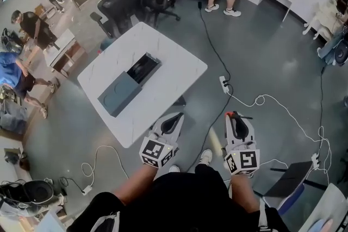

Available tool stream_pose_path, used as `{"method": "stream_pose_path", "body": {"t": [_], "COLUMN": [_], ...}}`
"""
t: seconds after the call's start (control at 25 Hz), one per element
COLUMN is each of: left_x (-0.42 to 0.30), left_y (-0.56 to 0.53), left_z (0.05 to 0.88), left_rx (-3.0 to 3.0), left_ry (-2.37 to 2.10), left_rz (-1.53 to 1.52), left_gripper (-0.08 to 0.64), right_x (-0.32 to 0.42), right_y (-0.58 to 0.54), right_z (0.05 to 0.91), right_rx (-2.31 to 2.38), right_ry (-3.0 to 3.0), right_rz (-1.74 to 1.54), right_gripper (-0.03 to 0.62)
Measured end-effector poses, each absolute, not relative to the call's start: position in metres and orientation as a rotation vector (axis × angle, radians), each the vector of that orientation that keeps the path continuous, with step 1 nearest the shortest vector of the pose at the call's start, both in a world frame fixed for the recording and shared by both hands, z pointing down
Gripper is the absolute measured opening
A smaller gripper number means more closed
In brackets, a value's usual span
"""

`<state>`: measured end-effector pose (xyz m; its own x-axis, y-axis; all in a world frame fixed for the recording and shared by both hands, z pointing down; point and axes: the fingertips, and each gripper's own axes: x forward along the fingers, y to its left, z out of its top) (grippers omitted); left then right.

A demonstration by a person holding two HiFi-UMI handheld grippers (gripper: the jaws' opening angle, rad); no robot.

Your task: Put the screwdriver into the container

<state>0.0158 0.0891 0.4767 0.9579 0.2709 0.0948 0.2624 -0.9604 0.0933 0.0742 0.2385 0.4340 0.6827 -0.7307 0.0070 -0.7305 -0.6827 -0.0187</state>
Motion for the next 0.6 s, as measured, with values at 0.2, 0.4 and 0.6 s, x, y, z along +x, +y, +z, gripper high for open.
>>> {"method": "stream_pose_path", "body": {"t": [0.2, 0.4, 0.6], "left_x": [0.040, 0.060, 0.073], "left_y": [0.107, 0.117, 0.124], "left_z": [0.477, 0.477, 0.475], "left_rx": [3.044, 3.059, 3.070], "left_ry": [0.367, 0.297, 0.199], "left_rz": [0.183, 0.201, 0.204], "left_gripper": [0.009, 0.009, 0.009], "right_x": [0.103, 0.124, 0.145], "right_y": [0.250, 0.255, 0.262], "right_z": [0.436, 0.442, 0.442], "right_rx": [-2.837, -2.791, -2.755], "right_ry": [1.326, 1.404, 1.497], "right_rz": [-0.035, -0.059, -0.059], "right_gripper": [0.095, 0.095, 0.095]}}
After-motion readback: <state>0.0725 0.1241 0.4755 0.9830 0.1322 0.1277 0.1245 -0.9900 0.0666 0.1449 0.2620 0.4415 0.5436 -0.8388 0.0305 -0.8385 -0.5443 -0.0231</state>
